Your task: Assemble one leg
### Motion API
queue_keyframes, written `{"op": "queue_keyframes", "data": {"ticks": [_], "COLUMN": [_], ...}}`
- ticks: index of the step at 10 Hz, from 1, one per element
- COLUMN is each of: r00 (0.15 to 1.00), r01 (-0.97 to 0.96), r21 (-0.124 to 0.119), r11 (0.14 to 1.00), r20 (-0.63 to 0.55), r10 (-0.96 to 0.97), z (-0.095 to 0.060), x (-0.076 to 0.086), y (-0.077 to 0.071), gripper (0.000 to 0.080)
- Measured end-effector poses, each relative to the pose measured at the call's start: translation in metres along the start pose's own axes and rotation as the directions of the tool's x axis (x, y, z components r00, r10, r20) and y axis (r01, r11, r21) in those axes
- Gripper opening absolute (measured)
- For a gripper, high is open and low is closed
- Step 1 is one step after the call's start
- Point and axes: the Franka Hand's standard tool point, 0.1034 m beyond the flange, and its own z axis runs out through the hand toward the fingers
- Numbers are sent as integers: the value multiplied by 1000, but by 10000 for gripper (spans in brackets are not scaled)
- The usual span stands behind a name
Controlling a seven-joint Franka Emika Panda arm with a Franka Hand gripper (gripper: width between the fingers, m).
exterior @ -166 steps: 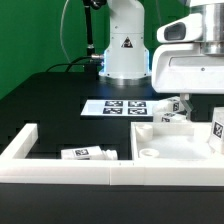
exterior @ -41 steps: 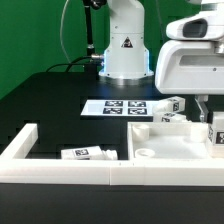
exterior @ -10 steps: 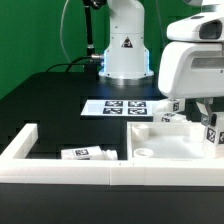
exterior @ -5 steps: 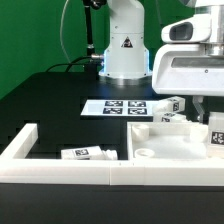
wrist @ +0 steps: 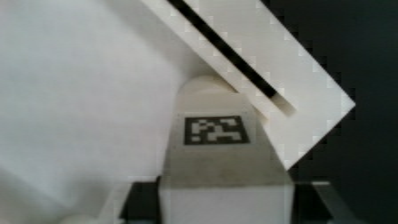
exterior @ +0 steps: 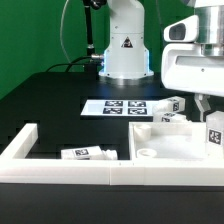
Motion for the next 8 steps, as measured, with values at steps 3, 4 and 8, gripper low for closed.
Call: {"op": "queue_keyframes", "data": {"ticks": [3,4,8], "r00": [1000,999,944], "r01": [-29,43,330], "r21": [0,-2,-12], "r11": [1000,999,944], "r20": [0,1,15], "r10": [29,-43,-330], "z": [0,0,-3], "x": [0,2,1], "y": [0,1,1], "gripper": [306,487,647]}}
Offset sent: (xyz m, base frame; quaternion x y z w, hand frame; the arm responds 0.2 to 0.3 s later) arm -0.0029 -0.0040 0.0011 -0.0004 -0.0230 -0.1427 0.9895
